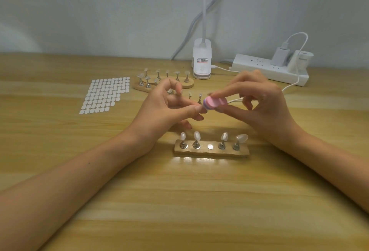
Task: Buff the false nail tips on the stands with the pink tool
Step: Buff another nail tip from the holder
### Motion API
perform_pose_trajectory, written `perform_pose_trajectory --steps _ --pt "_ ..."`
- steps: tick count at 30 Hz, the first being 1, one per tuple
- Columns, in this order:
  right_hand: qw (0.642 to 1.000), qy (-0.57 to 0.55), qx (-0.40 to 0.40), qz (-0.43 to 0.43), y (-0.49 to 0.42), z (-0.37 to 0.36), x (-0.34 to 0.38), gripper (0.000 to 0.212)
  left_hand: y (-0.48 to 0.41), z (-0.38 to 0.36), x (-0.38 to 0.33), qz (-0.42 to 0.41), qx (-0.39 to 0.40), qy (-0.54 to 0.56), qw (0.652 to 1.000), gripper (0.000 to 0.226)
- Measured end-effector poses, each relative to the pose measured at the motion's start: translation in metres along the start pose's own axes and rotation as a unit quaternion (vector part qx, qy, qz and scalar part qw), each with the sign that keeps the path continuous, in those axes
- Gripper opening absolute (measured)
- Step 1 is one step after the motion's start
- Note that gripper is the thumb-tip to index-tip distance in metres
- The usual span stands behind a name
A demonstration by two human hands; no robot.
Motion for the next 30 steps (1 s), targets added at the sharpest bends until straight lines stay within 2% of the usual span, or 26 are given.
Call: perform_pose_trajectory --steps 4,8,11,14,18,21,25,30 --pt "0.999 -0.006 0.023 0.021 0.001 -0.004 0.004 0.018 0.0 0.001 0.0 0.002 -0.001 0.003 1.0 0.047" --pt "1.0 -0.012 0.002 -0.008 0.0 0.001 -0.001 0.019 0.001 0.001 0.0 0.006 0.001 0.005 1.0 0.046" --pt "0.999 0.003 0.035 0.028 0.001 -0.007 0.007 0.018 0.0 0.001 0.001 0.008 0.002 0.003 1.0 0.044" --pt "1.0 0.0 0.005 -0.005 0.0 0.001 0.001 0.019 0.001 0.0 0.0 0.01 0.008 0.006 1.0 0.047" --pt "0.999 -0.003 0.025 0.019 0.0 -0.005 0.006 0.019 0.0 -0.001 0.001 0.01 0.014 0.011 1.0 0.046" --pt "1.0 -0.011 -0.004 -0.014 -0.001 0.003 0.0 0.019 0.0 0.0 0.002 0.009 0.015 0.007 1.0 0.043" --pt "0.999 0.002 0.035 0.031 0.001 -0.008 0.007 0.018 -0.001 0.001 0.003 0.012 0.007 0.01 1.0 0.042" --pt "0.999 -0.027 -0.013 -0.015 0.001 0.004 -0.006 0.02 0.0 0.001 0.001 0.008 0.013 0.006 1.0 0.041"
Point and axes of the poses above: each hand's wrist, its own y-axis away from the middle knuckle, its own z-axis out of the back of the hand, x = y × z, the point moved 8 cm from there along -y, towards the middle knuckle, and after that the axes turned 7 degrees about -y, right-handed, at the moved point
